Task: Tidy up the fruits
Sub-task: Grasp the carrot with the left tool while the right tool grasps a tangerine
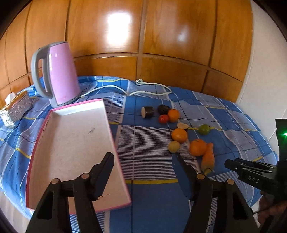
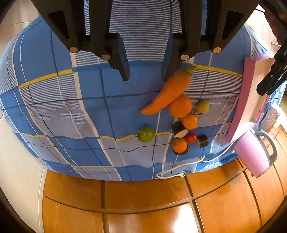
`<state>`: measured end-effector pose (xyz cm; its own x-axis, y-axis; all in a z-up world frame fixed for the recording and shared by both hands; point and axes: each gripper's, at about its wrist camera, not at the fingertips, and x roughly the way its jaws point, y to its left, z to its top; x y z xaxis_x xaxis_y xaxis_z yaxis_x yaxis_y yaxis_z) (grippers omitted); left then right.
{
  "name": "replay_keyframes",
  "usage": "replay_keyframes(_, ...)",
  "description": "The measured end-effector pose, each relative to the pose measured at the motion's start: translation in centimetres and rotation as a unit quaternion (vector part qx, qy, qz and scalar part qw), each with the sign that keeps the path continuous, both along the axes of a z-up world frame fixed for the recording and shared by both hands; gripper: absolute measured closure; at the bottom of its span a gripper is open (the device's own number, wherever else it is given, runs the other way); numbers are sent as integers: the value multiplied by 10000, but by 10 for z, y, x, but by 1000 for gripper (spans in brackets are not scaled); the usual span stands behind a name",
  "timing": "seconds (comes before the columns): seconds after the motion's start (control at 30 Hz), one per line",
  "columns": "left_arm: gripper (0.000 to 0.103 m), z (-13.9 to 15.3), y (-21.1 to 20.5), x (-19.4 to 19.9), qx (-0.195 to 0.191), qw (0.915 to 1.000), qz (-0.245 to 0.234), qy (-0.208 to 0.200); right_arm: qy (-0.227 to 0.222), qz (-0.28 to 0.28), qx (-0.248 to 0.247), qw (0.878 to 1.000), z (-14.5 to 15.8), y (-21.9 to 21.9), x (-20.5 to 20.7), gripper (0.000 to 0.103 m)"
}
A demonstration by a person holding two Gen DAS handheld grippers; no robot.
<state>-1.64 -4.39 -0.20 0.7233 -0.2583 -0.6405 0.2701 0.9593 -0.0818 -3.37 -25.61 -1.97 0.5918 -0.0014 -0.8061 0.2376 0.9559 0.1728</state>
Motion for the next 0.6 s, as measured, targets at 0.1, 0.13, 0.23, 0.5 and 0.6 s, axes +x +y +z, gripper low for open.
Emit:
replay_keyframes(0.1, 35, 0, -3, 0, 140, 9999, 8, -7, 16, 46, 6, 10000, -2, 1, 0, 66)
replay_keyframes(0.13, 35, 0, -4, 0, 167, 9999, 8, -6, 17, 79, -11, 10000, -2, 2, 1, 66)
replay_keyframes(0.23, 35, 0, -6, 0, 267, 9996, -7, -7, 25, 132, -59, 9999, -2, 5, 3, 66)
replay_keyframes(0.5, 47, -4, -28, 1, 444, 9975, -550, 76, 123, -27, -201, 9997, -6, -5, 3, 66)
replay_keyframes(0.6, 50, -8, -39, 4, 492, 9957, -761, 193, 172, -18, -357, 9992, -9, -6, 4, 66)
